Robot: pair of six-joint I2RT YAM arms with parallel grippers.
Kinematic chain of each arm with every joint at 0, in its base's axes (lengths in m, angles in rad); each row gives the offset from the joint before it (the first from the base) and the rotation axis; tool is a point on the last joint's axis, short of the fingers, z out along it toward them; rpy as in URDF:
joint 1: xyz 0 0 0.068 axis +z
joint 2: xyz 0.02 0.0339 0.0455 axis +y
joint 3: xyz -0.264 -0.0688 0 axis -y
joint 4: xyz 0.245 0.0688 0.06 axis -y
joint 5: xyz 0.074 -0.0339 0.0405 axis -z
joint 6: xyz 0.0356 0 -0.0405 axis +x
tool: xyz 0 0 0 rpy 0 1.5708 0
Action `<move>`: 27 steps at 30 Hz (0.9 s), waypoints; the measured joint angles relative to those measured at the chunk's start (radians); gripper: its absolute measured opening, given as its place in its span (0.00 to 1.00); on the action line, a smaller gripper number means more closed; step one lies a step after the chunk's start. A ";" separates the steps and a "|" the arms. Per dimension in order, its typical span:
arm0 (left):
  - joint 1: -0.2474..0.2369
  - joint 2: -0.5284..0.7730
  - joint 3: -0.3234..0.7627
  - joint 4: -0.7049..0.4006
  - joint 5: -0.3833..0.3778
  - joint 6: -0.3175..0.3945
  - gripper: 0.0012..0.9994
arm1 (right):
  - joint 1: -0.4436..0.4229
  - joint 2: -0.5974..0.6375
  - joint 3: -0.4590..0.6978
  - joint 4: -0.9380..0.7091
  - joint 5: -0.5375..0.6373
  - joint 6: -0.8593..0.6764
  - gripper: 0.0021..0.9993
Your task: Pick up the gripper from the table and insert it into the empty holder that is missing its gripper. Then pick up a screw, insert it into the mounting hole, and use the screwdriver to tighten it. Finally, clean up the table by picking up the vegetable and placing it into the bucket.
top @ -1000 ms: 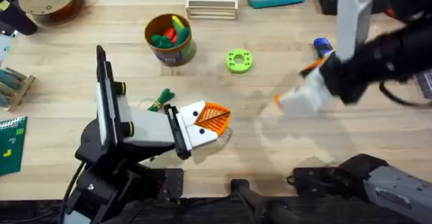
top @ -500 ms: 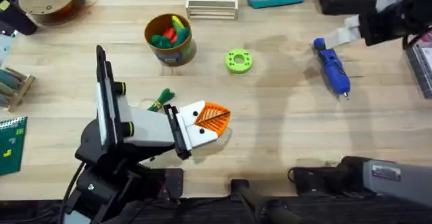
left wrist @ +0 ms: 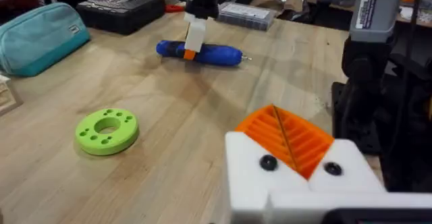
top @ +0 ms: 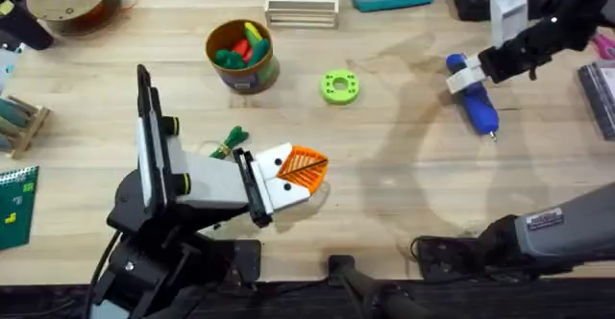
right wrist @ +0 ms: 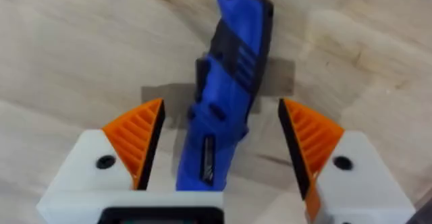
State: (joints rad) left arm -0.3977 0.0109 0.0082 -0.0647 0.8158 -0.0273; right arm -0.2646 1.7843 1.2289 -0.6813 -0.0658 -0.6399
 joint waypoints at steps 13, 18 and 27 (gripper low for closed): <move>0.000 0.000 0.000 0.000 0.000 0.000 0.00 | -0.001 0.075 0.000 0.077 -0.089 -0.004 0.96; 0.000 0.000 0.000 0.000 0.000 0.000 0.00 | -0.002 0.076 0.000 0.082 -0.089 0.003 0.90; 0.000 0.000 0.000 0.000 0.000 0.000 0.00 | 0.000 0.079 0.000 0.114 -0.096 0.004 0.06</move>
State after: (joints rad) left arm -0.3977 0.0109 0.0082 -0.0647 0.8158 -0.0273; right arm -0.2649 1.8637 1.2293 -0.5674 -0.1616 -0.6359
